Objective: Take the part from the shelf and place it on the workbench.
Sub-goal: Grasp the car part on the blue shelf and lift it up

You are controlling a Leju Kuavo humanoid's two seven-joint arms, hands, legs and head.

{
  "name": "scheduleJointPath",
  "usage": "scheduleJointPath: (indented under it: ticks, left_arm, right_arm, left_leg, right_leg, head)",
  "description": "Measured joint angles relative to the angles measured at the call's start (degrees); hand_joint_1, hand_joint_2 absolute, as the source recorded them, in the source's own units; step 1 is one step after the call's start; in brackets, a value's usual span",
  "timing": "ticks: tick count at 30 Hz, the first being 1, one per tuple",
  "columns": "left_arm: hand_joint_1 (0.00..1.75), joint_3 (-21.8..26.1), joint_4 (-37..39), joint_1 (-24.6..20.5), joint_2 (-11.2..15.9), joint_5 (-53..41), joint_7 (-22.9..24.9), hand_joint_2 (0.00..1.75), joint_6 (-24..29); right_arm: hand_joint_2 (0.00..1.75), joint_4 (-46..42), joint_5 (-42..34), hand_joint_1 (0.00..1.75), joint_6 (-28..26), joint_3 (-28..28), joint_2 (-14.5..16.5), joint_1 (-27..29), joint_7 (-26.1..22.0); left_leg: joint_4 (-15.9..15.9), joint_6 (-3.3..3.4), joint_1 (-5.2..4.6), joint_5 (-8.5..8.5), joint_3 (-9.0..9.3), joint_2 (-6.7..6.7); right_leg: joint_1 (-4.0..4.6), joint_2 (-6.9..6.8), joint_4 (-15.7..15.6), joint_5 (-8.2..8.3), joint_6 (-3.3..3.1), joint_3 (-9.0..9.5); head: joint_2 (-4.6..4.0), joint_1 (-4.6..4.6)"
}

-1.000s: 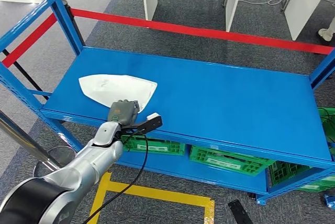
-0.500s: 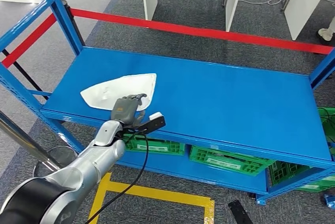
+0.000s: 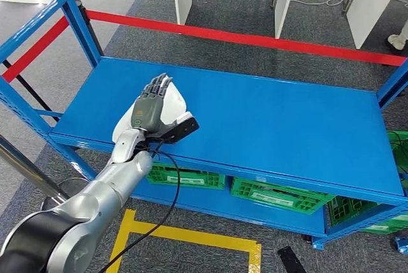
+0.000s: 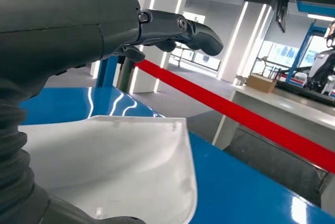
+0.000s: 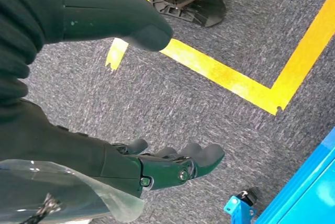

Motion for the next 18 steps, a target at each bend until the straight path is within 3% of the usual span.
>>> scheduleJointPath:
  ticks: [18]
  left_arm:
    - [0.0, 0.1, 2.47, -1.18, -0.53, -3.83, 4.1, 1.75, -2.54]
  right_arm:
    - [1.75, 0.0, 0.12, 0.0, 0.04, -0.01, 0.0, -0.02, 0.04]
  left_leg:
    - [0.01, 0.0, 0.0, 0.0, 0.0, 0.0]
  right_leg:
    - [0.0, 0.01, 0.0, 0.0, 0.0, 0.0]
  head:
    - [0.0, 0.0]
